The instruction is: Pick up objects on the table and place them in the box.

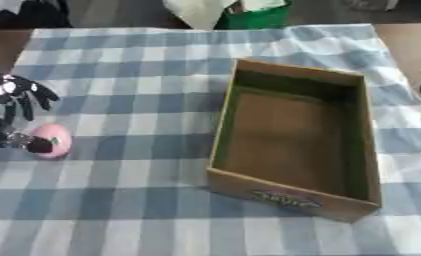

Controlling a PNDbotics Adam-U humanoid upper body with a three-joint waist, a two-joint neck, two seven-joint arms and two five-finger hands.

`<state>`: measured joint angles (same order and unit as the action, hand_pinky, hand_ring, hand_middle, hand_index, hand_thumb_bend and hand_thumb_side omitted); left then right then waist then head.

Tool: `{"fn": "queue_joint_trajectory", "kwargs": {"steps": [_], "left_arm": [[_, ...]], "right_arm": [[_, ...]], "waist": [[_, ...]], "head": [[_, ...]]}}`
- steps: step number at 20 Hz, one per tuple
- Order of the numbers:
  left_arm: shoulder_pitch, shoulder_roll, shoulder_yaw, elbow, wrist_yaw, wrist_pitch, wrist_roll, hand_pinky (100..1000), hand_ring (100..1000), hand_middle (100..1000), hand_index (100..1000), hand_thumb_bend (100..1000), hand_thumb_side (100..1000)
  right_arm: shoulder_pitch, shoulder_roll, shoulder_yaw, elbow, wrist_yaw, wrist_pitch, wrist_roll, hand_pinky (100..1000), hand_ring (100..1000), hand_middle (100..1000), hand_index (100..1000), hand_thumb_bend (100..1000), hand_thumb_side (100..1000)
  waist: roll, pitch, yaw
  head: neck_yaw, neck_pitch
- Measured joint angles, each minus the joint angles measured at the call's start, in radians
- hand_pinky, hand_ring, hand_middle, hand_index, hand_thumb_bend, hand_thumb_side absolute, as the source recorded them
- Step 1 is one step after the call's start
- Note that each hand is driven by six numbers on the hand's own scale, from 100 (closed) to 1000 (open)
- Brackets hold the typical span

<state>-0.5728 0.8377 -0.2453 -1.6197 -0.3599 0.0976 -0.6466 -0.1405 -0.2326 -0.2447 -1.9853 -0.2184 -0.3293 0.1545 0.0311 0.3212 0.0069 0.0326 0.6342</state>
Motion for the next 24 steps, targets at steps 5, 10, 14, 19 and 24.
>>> {"fn": "queue_joint_trajectory", "kwargs": {"steps": [5, 10, 14, 19, 24], "left_arm": [[0.000, -0.001, -0.011, 0.007, -0.047, -0.027, -0.029, 412, 599, 686, 881, 773, 587], [0.003, 0.001, -0.011, 0.005, -0.103, -0.065, -0.029, 402, 608, 690, 876, 759, 604], [0.009, 0.009, -0.009, -0.001, -0.142, -0.089, -0.018, 398, 610, 689, 873, 748, 620], [0.009, 0.009, 0.003, -0.014, -0.187, -0.110, 0.005, 397, 616, 692, 876, 737, 645], [0.009, 0.009, 0.015, -0.019, -0.223, -0.118, 0.029, 396, 623, 698, 876, 734, 650]], "right_arm": [[0.000, 0.000, 0.005, 0.000, 0.000, 0.003, 0.003, 891, 892, 693, 937, 100, 1000], [-0.001, 0.000, 0.005, 0.000, 0.000, 0.004, 0.005, 891, 892, 693, 937, 100, 1000], [-0.001, 0.000, 0.005, 0.000, 0.000, 0.007, 0.008, 892, 893, 692, 937, 100, 1000], [-0.001, 0.003, 0.005, 0.000, 0.001, 0.009, 0.010, 893, 893, 692, 938, 100, 1000], [-0.001, 0.008, 0.010, 0.000, 0.002, 0.013, 0.013, 894, 894, 691, 938, 100, 1000]], "waist": [[0.002, 0.003, 0.000], [0.004, 0.003, 0.003], [0.004, 0.003, 0.006], [0.004, 0.005, 0.006], [0.005, 0.006, 0.007]], "head": [[0.000, -0.004], [-0.001, -0.011], [-0.001, -0.012], [-0.003, -0.012], [-0.004, -0.012]]}}
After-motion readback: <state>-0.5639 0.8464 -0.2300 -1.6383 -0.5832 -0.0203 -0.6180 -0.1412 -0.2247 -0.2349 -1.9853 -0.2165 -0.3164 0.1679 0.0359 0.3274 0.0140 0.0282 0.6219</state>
